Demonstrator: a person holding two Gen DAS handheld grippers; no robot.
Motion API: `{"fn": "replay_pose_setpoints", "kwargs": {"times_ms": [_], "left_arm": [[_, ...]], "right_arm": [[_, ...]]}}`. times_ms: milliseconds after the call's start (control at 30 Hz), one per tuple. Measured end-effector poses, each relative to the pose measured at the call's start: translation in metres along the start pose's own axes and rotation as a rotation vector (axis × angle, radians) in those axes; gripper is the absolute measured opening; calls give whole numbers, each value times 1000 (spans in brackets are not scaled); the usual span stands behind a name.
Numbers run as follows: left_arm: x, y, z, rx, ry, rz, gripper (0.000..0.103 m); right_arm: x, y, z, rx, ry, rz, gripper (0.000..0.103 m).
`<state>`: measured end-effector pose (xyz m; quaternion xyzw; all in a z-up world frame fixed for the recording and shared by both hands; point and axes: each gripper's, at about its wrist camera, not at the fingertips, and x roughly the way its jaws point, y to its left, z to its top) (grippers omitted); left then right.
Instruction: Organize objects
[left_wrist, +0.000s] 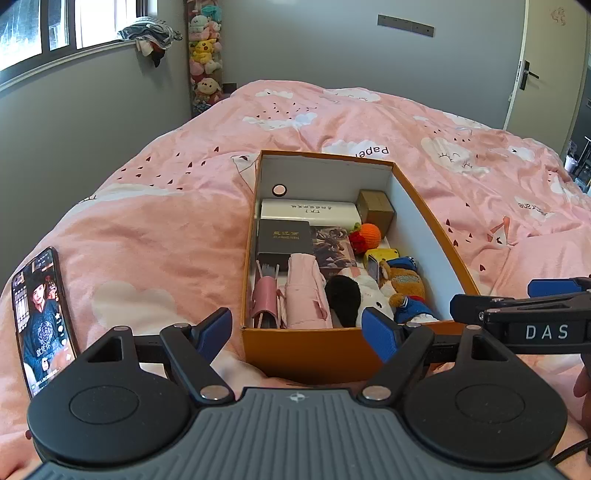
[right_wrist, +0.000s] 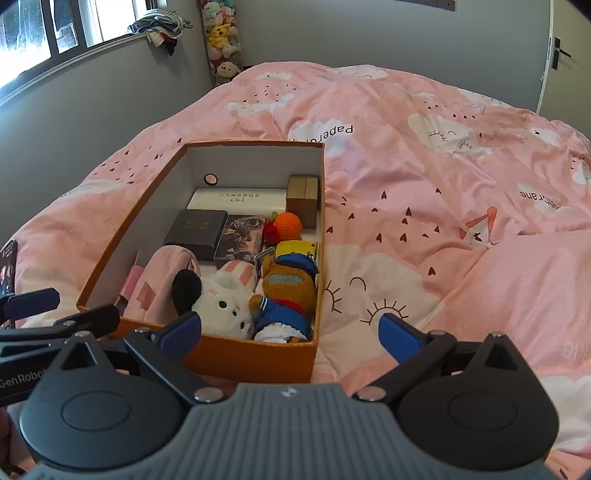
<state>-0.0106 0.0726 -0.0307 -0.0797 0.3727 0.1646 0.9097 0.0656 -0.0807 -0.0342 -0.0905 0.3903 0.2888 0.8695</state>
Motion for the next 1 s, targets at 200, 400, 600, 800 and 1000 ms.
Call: {"fn": "replay_pose_setpoints", "kwargs": {"times_ms": [200, 400, 600, 800, 1000], "left_arm": [[1, 2, 0, -4, 1, 2, 93], [1, 3, 1, -4, 2, 4, 93], [1, 3, 1, -4, 0, 4, 93], [1, 3, 1, -4, -2, 5, 93], [1, 4, 2, -4, -2, 6, 93]], "right_arm": [[1, -1, 0, -1, 9, 2, 102], [2, -1, 0, 1, 12, 6, 102], [3, -2, -1, 6, 18, 12, 102], [3, -2, -1, 7, 18, 11, 102], [4, -2, -2, 8, 22, 15, 102]]}}
